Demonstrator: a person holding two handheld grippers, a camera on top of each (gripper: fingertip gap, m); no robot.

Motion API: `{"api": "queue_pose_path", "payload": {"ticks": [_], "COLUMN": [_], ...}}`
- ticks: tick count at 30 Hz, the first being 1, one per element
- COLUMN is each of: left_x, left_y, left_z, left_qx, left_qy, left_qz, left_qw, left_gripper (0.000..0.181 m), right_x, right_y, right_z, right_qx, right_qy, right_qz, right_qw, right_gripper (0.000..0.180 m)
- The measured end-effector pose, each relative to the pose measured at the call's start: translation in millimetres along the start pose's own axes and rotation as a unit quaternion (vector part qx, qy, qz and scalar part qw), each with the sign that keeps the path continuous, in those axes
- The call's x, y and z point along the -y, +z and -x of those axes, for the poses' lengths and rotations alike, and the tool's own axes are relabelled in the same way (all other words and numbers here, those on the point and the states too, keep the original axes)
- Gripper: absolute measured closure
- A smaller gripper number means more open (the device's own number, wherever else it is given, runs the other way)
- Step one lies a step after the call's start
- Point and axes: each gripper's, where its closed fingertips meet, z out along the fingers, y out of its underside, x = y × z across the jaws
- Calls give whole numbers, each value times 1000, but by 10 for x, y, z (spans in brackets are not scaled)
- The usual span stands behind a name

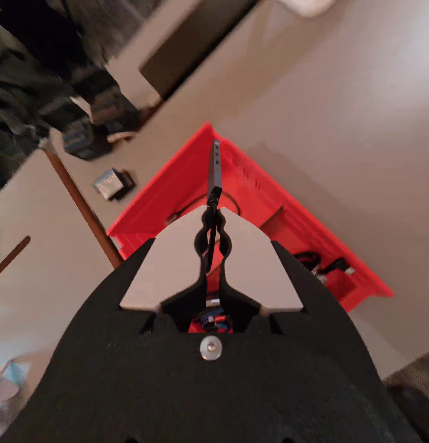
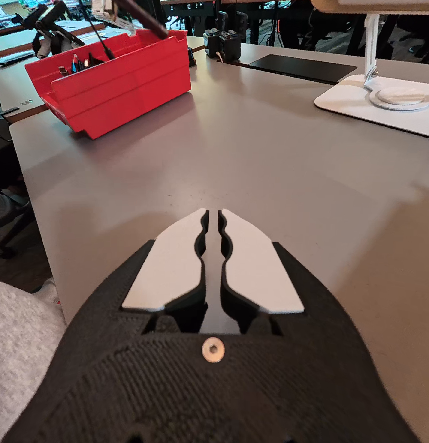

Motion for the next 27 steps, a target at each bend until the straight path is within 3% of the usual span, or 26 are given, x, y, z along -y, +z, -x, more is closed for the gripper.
{"api": "queue_pose_path", "payload": {"ticks": [1,5,10,12,15,18,22,25,27], "left_x": [133,720,1271,1359,1402,1377,1348,1277,1251], "left_y": [-85,-438,-650,-509,-224,41,275,392,422], "left_z": [-19,-380,-1615,-2198,-2903,-3490,-3931,-4110,-4203], "left_qx": [2,8,-33,-38,14,0,-53,-33,-48], "left_qy": [-15,-42,-37,-21,14,-17,-63,53,64], "left_qz": [-39,-197,-331,-350,-379,-404,-425,-395,-400], "left_qw": [999,979,942,936,925,915,902,916,913], "left_gripper": [175,176,176,176,176,176,176,176,176], "right_x": [9,31,110,196,368,438,333,397,360], "right_y": [-4,-21,-65,-102,-216,-287,-217,-259,-237], "right_z": [2,5,60,204,418,486,334,287,224], "right_qx": [1,5,24,75,156,209,161,169,156], "right_qy": [2,8,17,28,89,171,192,227,246], "right_qz": [-2,-5,-23,-48,-97,-116,-95,-117,-111], "right_qw": [1000,1000,999,996,979,956,964,952,950], "right_gripper": [173,173,171,161,148,142,140,139,138]}}
